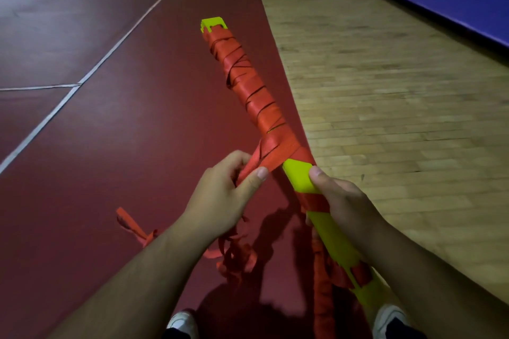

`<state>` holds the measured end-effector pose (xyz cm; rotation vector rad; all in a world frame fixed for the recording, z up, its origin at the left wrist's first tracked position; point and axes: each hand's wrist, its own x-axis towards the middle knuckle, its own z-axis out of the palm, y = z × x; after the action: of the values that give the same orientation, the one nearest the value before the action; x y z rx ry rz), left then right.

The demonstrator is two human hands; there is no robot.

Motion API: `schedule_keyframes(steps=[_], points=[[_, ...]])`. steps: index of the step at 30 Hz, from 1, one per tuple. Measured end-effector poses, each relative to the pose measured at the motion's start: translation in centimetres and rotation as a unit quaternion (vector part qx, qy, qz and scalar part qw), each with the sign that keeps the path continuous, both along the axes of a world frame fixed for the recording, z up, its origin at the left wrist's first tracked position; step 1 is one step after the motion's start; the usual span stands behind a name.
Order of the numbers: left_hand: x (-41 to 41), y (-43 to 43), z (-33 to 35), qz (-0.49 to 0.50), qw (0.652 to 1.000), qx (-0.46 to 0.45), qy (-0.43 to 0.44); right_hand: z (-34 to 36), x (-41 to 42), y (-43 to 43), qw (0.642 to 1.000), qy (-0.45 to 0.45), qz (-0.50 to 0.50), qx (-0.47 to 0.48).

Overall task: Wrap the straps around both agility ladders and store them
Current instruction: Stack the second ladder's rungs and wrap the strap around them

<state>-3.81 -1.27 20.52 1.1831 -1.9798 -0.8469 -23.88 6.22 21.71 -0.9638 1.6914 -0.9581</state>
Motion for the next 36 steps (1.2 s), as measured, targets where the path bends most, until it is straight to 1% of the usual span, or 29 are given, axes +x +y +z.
schedule_keyframes(steps=[1, 3, 5, 7, 9, 11, 14, 17, 19, 22, 24, 27, 29, 30, 31, 33, 34, 36], points=[[0.1, -0.1, 0.1, 0.003, 1.000, -0.015, -0.015, 0.0, 0.0, 0.0, 1.000, 0.007, 0.001, 0.000], [0.1, -0.3, 0.0, 0.021, 0.999, -0.015, -0.042, -0.3, 0.0, 0.0, 0.999, 0.040, 0.006, -0.003], [-0.2, -0.3, -0.3, 0.050, 0.997, 0.034, -0.053, -0.8, 0.0, -0.1, 0.996, 0.083, 0.015, -0.014], [-0.8, -0.1, -0.6, 0.066, 0.991, 0.119, -0.014, -1.2, 0.2, -0.2, 0.994, 0.108, 0.019, -0.023], [-1.4, 0.0, -0.9, 0.075, 0.981, 0.168, 0.055, -1.2, 0.5, -0.2, 0.994, 0.105, 0.020, -0.019], [-1.7, 0.0, -0.6, 0.085, 0.976, 0.176, 0.097, -1.0, 0.6, -0.2, 0.998, 0.060, 0.019, -0.009], [-1.9, 0.3, 0.2, 0.079, 0.974, 0.166, 0.133, -0.4, 0.9, 0.1, 0.999, -0.036, 0.023, 0.005], [-2.0, 0.3, 0.2, 0.099, 0.977, 0.149, 0.118, 0.1, 1.6, 0.5, 0.992, -0.116, 0.038, 0.028], [-2.0, 0.2, -0.2, 0.092, 0.980, 0.131, 0.119, 0.3, 1.9, 0.8, 0.988, -0.139, 0.058, 0.044], [-2.2, 0.3, -0.1, 0.085, 0.977, 0.115, 0.158, 0.3, 2.1, 0.9, 0.983, -0.161, 0.058, 0.069], [-2.4, 0.7, 0.3, 0.062, 0.963, 0.164, 0.206, 0.2, 2.3, 0.8, 0.971, -0.212, 0.061, 0.095], [-2.5, 0.7, -0.2, -0.051, 0.923, 0.254, 0.283, 0.0, 2.9, 0.6, 0.932, -0.314, 0.116, 0.136], [-2.3, 0.5, -0.8, -0.099, 0.896, 0.269, 0.338, 0.4, 3.1, 0.5, 0.909, -0.355, 0.146, 0.161], [-2.3, 0.3, -0.9, -0.095, 0.893, 0.266, 0.351, 0.5, 3.0, 0.4, 0.909, -0.352, 0.149, 0.168], [-2.3, 0.2, -0.9, -0.077, 0.892, 0.265, 0.357, 0.6, 2.9, 0.4, 0.917, -0.333, 0.150, 0.159], [-2.6, 0.2, -0.7, -0.029, 0.892, 0.261, 0.367, 0.5, 2.2, 0.4, 0.958, -0.235, 0.130, 0.097], [-2.6, 0.0, -0.8, 0.007, 0.896, 0.253, 0.365, 0.2, 1.9, 0.5, 0.972, -0.195, 0.118, 0.064], [-2.6, -0.3, -0.6, 0.078, 0.908, 0.220, 0.348, 0.1, 1.7, 0.6, 0.975, -0.176, 0.134, 0.024]])
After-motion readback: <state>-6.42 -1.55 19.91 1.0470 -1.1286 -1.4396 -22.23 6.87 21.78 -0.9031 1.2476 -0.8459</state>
